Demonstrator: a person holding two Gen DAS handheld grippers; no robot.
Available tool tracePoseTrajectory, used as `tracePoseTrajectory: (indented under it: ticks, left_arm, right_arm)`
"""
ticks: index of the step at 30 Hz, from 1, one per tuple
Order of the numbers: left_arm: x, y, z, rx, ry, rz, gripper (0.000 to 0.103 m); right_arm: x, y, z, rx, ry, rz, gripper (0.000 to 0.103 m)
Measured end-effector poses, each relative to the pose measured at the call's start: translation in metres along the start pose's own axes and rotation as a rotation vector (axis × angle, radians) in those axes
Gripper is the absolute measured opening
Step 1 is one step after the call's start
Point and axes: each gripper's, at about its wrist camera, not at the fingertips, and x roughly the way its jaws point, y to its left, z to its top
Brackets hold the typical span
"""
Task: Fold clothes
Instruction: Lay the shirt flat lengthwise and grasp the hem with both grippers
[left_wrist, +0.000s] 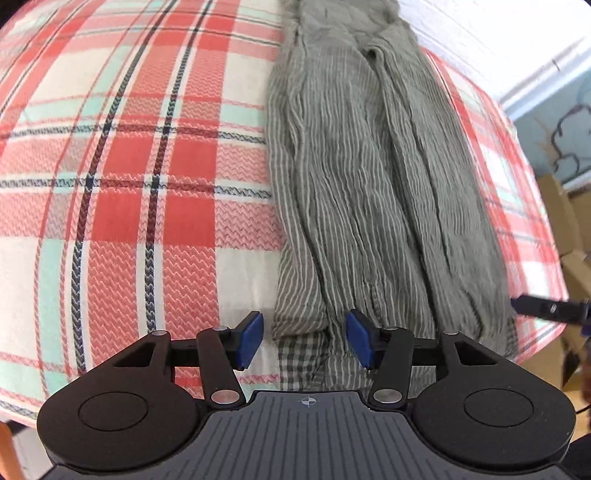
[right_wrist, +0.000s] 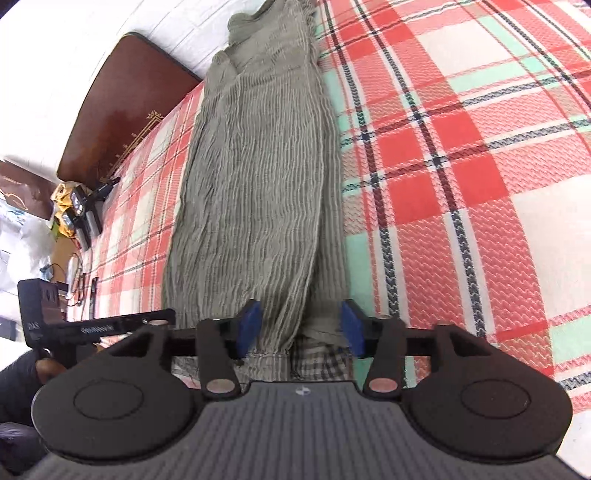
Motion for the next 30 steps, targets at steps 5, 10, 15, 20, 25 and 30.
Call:
tracePoseTrajectory:
  ticks: [5, 10, 15, 20, 25, 30]
  left_arm:
    - [0.006, 0.013, 0.018, -0.084, -0.014, -0.059, 0.066]
    - [0.012, 0.022, 0.014, -0.121, 0.038, -0.162, 0.065]
    - [0.015, 0.027, 0.011, -0.181, 0.049, -0.190, 0.059]
    - [0.019, 0.014, 0.013, -0.118, 0.048, -0.164, 0.049]
    - [0.018, 0.018, 0.007, -0.165, 0.030, -0.170, 0.050]
    - [0.017, 0.020, 0.016, -0.182, -0.010, -0.152, 0.050]
  right_arm:
    - [0.004, -0.011, -0.006, 0.081, 0.018, 0.032, 0.060]
    - [0.008, -0.023, -0.011, 0.174, 0.041, 0.075, 0.058]
    - [0.013, -0.030, -0.012, 0.228, 0.046, 0.101, 0.056]
    - [0.016, -0.024, -0.008, 0.203, 0.049, 0.088, 0.056]
    - [0.014, -0.029, -0.015, 0.246, 0.035, 0.085, 0.054]
    - [0.022, -0.023, -0.008, 0.220, 0.036, 0.083, 0.056]
